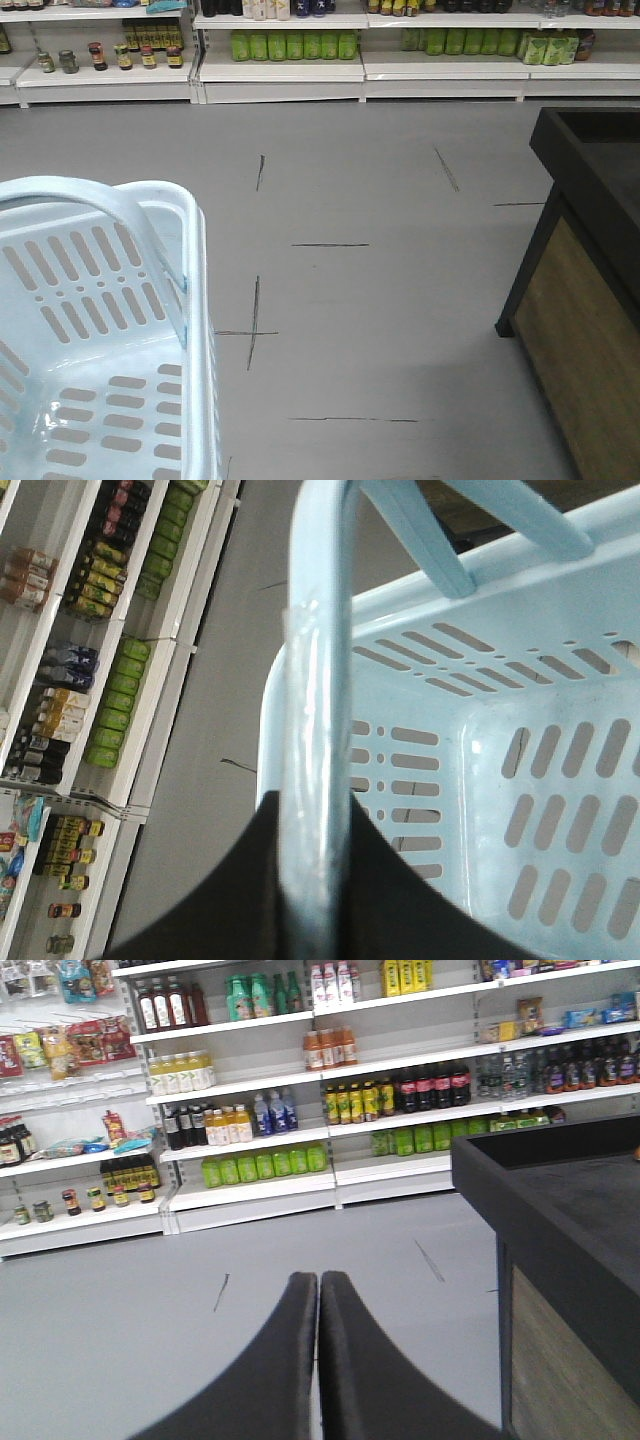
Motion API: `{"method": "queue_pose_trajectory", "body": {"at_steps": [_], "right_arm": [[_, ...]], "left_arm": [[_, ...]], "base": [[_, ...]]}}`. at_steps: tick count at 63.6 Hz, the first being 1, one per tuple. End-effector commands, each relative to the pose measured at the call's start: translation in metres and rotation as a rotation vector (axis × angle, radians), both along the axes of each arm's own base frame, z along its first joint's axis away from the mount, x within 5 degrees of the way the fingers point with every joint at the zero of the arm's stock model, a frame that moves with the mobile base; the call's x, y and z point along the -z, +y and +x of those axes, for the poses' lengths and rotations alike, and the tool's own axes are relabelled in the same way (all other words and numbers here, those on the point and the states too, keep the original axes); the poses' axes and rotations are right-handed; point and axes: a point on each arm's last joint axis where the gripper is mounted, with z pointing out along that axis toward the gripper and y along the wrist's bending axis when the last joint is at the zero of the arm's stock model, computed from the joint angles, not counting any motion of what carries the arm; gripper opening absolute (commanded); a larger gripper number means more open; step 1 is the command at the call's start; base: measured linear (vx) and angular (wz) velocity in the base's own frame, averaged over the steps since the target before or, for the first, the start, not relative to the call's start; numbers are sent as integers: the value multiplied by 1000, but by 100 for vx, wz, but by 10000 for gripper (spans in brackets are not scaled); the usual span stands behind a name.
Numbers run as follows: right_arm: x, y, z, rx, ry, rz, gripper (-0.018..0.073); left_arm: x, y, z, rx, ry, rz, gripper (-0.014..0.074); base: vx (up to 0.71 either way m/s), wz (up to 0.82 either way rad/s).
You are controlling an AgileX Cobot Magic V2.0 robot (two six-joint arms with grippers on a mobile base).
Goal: Pick three apples into basket with both arms
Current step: 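Drive the base along the aisle carrying the basket in the left gripper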
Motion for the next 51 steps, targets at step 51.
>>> {"method": "queue_pose_trajectory", "body": {"at_steps": [51], "right_arm": [[-3,0,0,-2,-70,-14,-9]], "left_arm": [[-15,1,-2,11,-89,-81,-8]], "base": [[10,4]]}}
